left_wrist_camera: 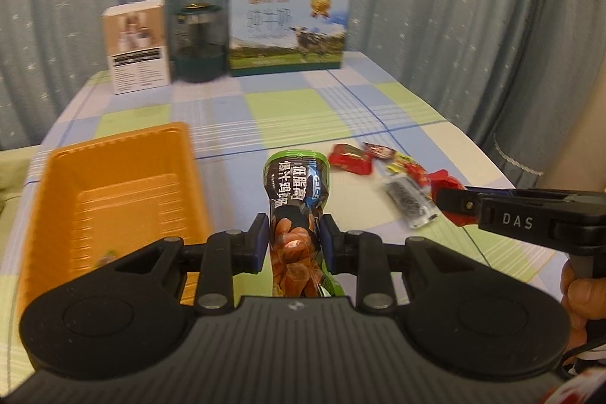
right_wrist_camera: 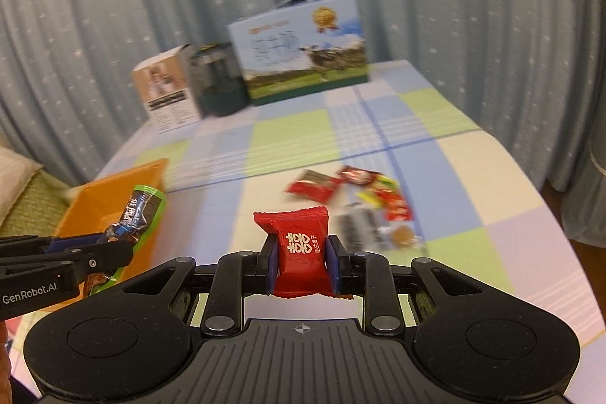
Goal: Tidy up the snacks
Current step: 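Carry both snacks over the orange tray and release them inside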
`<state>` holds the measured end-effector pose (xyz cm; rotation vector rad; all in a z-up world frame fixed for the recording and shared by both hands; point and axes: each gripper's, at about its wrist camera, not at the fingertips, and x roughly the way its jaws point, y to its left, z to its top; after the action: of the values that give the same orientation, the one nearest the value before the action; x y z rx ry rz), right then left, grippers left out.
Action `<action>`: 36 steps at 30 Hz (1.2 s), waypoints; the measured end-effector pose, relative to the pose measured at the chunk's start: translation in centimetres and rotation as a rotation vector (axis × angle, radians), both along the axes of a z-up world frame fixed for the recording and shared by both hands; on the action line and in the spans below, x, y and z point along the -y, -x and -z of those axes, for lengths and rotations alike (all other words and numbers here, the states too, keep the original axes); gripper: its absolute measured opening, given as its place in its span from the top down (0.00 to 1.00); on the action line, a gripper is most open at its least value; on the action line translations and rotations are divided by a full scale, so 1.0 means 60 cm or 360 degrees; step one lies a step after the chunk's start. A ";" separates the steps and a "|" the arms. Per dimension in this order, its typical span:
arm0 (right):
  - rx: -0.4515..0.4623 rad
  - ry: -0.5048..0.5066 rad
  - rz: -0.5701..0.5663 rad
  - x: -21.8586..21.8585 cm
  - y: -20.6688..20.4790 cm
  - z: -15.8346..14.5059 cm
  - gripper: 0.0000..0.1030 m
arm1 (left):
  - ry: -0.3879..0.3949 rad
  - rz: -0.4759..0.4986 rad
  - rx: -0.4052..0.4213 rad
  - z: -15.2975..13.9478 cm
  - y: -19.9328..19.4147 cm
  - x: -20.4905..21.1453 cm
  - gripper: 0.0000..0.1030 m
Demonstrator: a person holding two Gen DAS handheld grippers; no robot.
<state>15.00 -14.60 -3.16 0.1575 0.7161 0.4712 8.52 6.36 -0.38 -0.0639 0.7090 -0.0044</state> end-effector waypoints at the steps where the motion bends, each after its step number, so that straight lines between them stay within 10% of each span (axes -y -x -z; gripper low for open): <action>1: 0.0006 -0.0001 -0.0023 -0.013 0.004 -0.004 0.74 | -0.0002 -0.0015 0.0002 -0.005 0.006 -0.009 0.75; 36: -0.0065 0.0046 -0.0488 -0.328 0.011 -0.001 0.74 | 0.0031 -0.0398 -0.0076 0.005 0.067 -0.271 0.75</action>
<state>14.31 5.06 -3.12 0.0293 0.7906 0.7511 4.51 22.63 -0.69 -0.1711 0.7447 0.2302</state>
